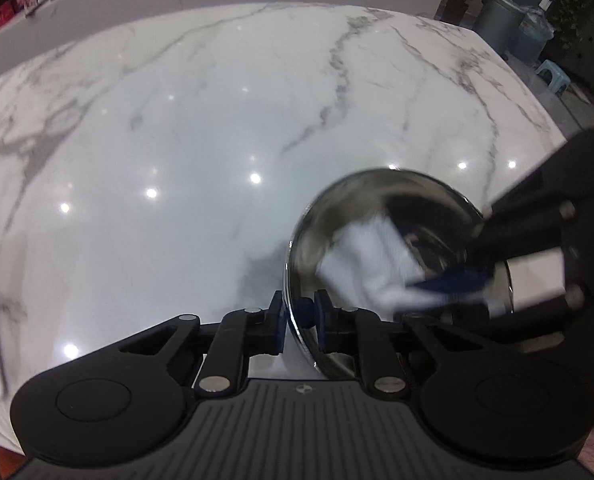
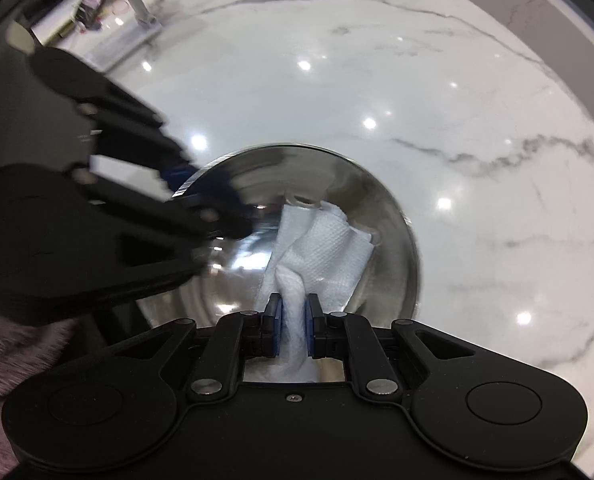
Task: Clean bowl
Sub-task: 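Wipe the white cloth around the bowl interior while the left gripper holds the rim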
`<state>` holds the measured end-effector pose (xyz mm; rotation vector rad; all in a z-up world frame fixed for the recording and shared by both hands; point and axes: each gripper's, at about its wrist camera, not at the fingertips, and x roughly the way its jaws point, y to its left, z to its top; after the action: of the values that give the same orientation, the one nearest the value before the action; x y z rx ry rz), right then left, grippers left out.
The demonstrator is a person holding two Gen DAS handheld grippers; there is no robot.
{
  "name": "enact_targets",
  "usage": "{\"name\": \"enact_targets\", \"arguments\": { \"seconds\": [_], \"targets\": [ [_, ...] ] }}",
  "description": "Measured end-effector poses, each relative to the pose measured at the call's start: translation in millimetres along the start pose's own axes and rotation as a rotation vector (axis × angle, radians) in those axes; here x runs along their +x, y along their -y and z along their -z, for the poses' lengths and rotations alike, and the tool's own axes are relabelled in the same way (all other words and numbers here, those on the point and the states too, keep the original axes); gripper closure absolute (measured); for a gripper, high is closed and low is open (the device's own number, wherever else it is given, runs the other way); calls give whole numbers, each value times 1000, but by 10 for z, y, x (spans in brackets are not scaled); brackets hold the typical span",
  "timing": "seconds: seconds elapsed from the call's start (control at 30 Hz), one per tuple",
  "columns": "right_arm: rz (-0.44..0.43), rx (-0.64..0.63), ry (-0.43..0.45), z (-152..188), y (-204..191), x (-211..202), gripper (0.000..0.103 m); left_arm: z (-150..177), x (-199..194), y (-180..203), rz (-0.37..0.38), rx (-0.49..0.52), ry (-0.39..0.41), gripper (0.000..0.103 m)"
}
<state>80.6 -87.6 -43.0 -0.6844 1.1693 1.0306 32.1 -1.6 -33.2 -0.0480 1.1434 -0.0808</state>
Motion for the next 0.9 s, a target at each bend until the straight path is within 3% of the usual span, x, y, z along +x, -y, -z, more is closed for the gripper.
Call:
{"name": "enact_targets", "arguments": {
  "seconds": [0.1, 0.23, 0.33, 0.53, 0.9],
  "targets": [
    [-69, 14, 9, -15, -34, -9, 93, -43, 13, -11, -9, 7, 3, 90],
    [-69, -13, -14, -5, -76, 21, 93, -66, 19, 1, -14, 23, 9, 90],
    [-42, -36, -38, 8, -63, 14, 93, -66, 26, 21, -21, 36, 13, 89],
    [115, -86, -54, 37, -28, 6, 94, -66, 26, 18, -22, 34, 15, 90],
    [103, -56, -31, 130, 17, -24, 94, 63, 35, -4, 38, -25, -61, 80]
  ]
}}
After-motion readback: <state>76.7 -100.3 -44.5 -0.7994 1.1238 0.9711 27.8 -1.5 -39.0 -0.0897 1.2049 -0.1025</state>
